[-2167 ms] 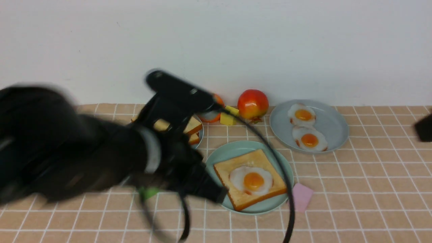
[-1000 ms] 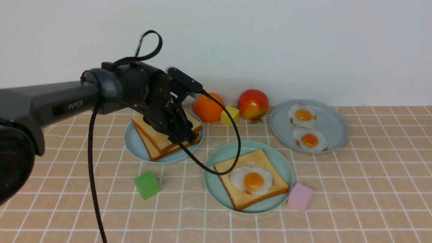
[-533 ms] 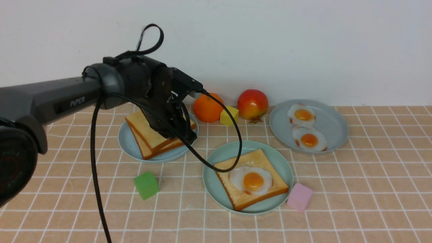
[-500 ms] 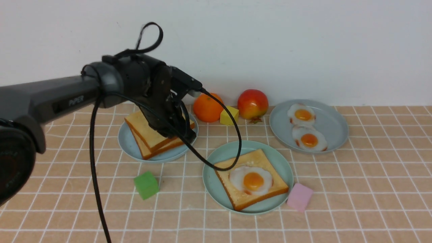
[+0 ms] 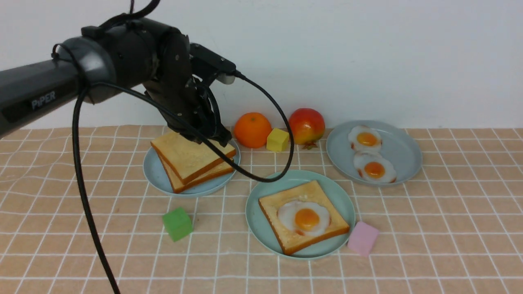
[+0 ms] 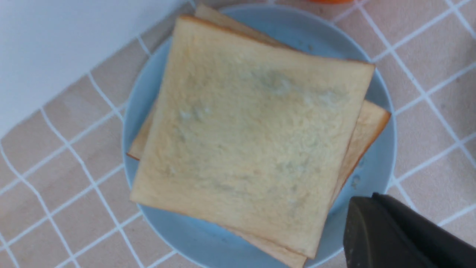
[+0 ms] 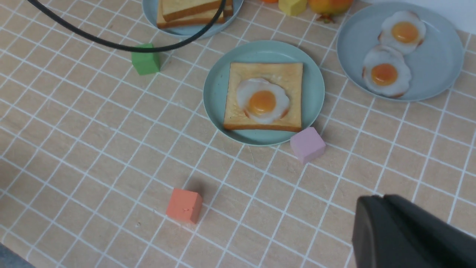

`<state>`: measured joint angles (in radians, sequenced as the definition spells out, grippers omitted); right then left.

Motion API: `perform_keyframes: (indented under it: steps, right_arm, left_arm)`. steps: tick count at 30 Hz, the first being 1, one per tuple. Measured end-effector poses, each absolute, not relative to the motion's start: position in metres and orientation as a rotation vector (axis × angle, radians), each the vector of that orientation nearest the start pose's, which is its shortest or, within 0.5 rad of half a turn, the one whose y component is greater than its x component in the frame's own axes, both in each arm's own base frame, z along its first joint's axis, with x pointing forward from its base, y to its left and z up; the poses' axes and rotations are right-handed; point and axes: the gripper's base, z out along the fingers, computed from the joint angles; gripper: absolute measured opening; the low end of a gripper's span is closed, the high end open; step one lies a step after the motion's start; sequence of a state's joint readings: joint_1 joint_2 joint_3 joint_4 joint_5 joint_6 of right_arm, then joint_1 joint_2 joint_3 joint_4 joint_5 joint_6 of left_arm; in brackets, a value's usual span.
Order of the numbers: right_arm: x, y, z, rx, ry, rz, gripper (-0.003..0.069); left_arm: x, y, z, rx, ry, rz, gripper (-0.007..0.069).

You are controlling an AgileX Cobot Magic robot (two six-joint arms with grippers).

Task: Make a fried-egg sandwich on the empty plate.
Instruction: Use the left arm to grab a slice of bread

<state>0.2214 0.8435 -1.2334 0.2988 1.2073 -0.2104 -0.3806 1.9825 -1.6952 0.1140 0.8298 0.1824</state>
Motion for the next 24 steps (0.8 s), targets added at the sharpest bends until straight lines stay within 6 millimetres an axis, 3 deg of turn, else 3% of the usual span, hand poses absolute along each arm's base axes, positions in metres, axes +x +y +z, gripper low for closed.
perform_keyframes:
  steps: [5,8,13,19,22,24]
  right_arm:
    - [0.111,0.051,0.437,-0.511,2.227,0.387,0.0040]
    - [0.111,0.051,0.437,-0.512,2.227,0.392,0.0042]
    - [0.111,0.051,0.437,-0.513,2.229,0.392,0.0043]
    - [0.111,0.051,0.437,-0.513,2.229,0.393,0.0043]
    - [0.111,0.051,0.437,-0.513,2.229,0.393,0.0043]
    - [0.111,0.051,0.437,-0.513,2.229,0.393,0.0043]
  left_arm:
    - [0.422,-0.160,0.244,0.837,2.457,0.082,0.0050]
    - [0.430,-0.163,0.225,0.867,2.434,0.100,0.0203]
    - [0.440,-0.166,0.205,0.888,2.411,0.118,0.0390]
    - [0.446,-0.165,0.185,0.950,2.401,0.186,0.0426]
    - [0.447,-0.165,0.184,0.954,2.401,0.190,0.0407]
    - [0.447,-0.166,0.182,0.942,2.411,0.187,0.0340]
